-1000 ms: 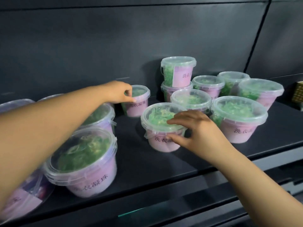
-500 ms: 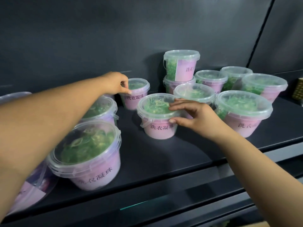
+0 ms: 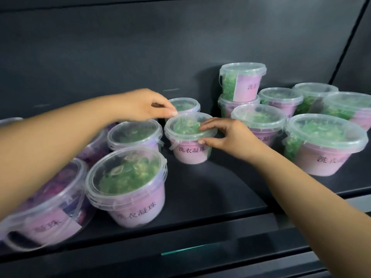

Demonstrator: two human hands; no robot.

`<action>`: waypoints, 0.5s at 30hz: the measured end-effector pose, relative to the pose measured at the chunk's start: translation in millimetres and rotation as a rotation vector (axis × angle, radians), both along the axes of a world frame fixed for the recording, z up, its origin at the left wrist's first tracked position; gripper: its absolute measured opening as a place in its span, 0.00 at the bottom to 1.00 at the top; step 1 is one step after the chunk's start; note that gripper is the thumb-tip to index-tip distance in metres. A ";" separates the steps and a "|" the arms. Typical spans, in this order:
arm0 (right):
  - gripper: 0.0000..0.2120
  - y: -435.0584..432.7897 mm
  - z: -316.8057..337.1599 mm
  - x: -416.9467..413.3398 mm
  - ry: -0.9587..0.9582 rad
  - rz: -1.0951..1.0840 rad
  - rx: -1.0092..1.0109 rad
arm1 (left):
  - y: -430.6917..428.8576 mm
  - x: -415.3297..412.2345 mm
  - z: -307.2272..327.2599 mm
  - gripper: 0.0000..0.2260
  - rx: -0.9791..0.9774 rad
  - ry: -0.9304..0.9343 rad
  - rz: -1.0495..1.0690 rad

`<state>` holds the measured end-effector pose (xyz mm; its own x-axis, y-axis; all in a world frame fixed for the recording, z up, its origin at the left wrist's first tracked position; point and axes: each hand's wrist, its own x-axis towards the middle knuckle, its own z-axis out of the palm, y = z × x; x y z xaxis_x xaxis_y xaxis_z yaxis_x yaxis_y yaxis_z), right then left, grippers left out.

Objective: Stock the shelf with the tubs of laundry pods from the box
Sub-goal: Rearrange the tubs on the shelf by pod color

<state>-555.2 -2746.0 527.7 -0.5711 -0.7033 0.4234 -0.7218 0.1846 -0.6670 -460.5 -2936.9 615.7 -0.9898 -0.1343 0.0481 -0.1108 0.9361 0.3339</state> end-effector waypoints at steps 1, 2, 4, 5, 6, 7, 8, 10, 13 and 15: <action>0.17 -3.1 -0.1 1.3 0.012 -0.004 0.000 | 7.4 5.5 -1.9 0.13 -0.011 -0.034 -0.029; 0.16 -5.6 -0.2 2.5 0.022 -0.007 0.000 | 13.1 9.0 -5.2 0.15 -0.058 -0.066 -0.051; 0.15 -7.4 0.6 3.3 0.026 -0.002 0.001 | 17.7 11.7 -12.9 0.21 -0.188 -0.099 -0.069; 0.14 -6.6 1.4 2.0 0.012 0.008 0.001 | 17.5 11.9 -16.6 0.23 -0.214 -0.112 -0.060; 0.12 -5.1 1.8 -0.2 -0.012 0.028 -0.001 | 15.8 12.5 -20.1 0.24 -0.209 -0.123 -0.049; 0.10 -3.2 2.1 -3.3 -0.046 0.052 -0.006 | 13.6 12.6 -23.5 0.24 -0.198 -0.124 -0.049; 0.09 -1.5 2.9 -6.6 -0.090 0.078 -0.015 | 12.4 12.5 -26.5 0.23 -0.192 -0.115 -0.054; 0.13 0.7 4.4 -13.4 -0.198 0.133 -0.048 | 11.5 11.2 -30.6 0.21 -0.208 -0.074 -0.065; 0.15 0.8 3.9 -17.9 -0.285 0.176 -0.073 | 13.5 10.1 -33.1 0.20 -0.257 -0.018 -0.071; 0.15 2.4 1.9 -19.7 -0.267 0.174 -0.064 | 14.2 9.7 -34.7 0.19 -0.250 0.001 -0.083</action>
